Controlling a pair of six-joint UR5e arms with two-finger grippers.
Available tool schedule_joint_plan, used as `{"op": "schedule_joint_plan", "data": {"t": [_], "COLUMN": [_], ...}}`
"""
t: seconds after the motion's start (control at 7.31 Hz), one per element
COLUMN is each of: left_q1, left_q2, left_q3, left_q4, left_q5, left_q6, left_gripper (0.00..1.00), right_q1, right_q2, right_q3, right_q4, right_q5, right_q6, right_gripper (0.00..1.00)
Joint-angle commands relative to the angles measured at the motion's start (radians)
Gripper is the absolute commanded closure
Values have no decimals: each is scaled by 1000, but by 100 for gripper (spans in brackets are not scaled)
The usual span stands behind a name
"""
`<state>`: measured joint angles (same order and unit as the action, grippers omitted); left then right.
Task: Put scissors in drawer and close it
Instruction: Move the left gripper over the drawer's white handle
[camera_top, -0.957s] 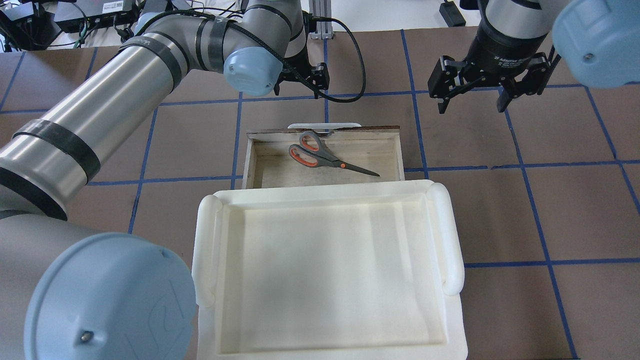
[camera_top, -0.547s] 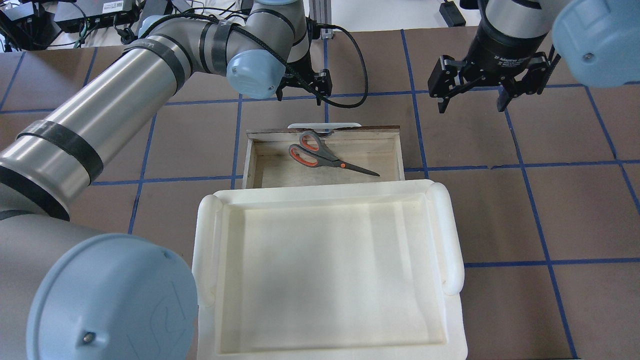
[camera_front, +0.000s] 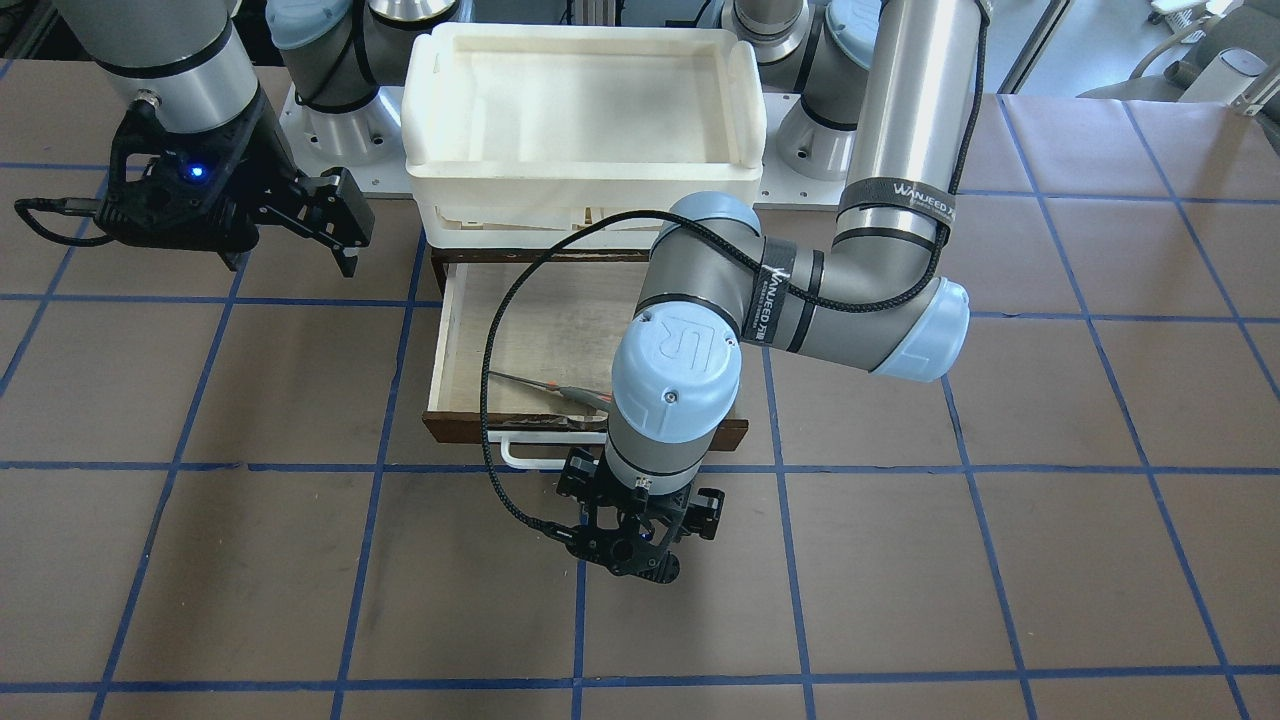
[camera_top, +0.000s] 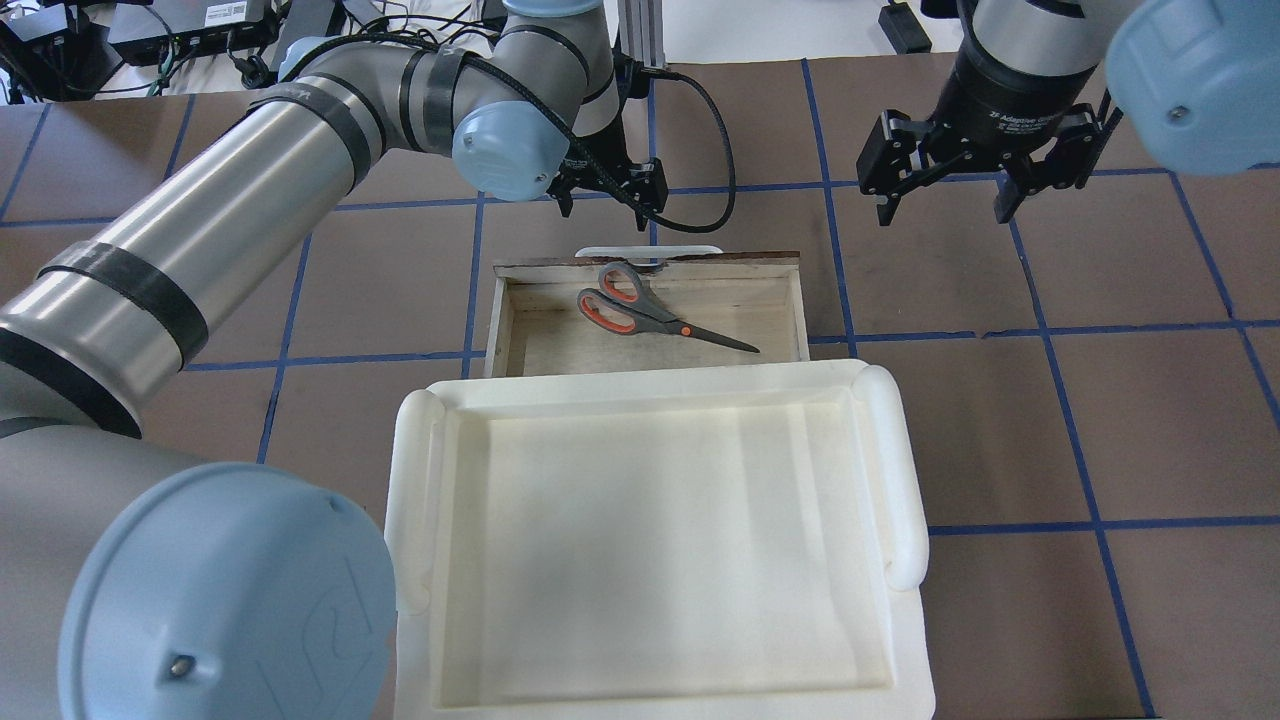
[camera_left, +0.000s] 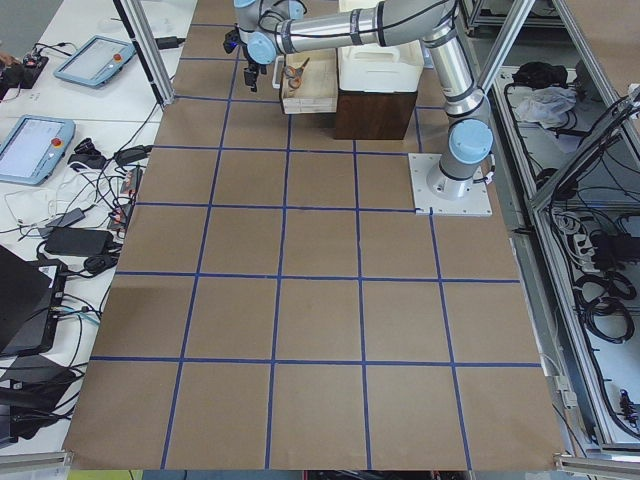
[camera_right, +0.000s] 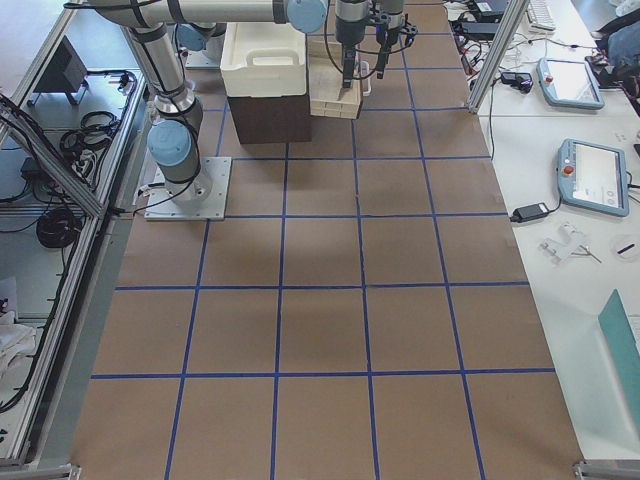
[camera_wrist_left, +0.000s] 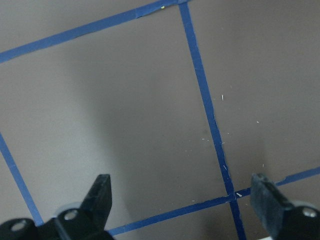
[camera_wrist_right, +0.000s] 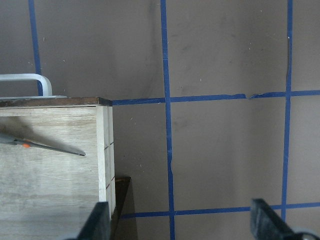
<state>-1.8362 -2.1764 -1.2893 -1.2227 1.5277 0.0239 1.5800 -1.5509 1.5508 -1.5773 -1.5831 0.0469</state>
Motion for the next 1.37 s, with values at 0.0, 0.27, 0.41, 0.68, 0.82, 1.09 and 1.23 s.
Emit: {"op": "schedule_joint_plan", "data": {"t": [0.0,0.27,0.41,0.68,0.82,1.09,1.23], "left_q1": [14,14,14,14,12,15,14], "left_q2": [-10,-13,-14,-19,-17,6,10], "left_q3": [11,12,10,10,10,10,10], "left_q4": [-1,-3,-11,-47,-66,-125,-133], "left_q5": [-56,-60,-64,-66,-67,-69,-80], "left_q6": [-2,-16,-15,-15,-15,-5,-5], "left_gripper": [0,0,0,0,0,0,0], "right_q1": [0,0,0,0,0,0,0], "right_q2": [0,0,0,0,0,0,0], "right_q3": [0,0,0,0,0,0,0], "right_q4": [-1,-4,-3,-9,-9,-10,-9], "right_q5": [0,0,0,0,0,0,0], "right_q6": [1,-11,-19,-19,-19,-19,-19], "right_gripper": [0,0,0,0,0,0,0]}}
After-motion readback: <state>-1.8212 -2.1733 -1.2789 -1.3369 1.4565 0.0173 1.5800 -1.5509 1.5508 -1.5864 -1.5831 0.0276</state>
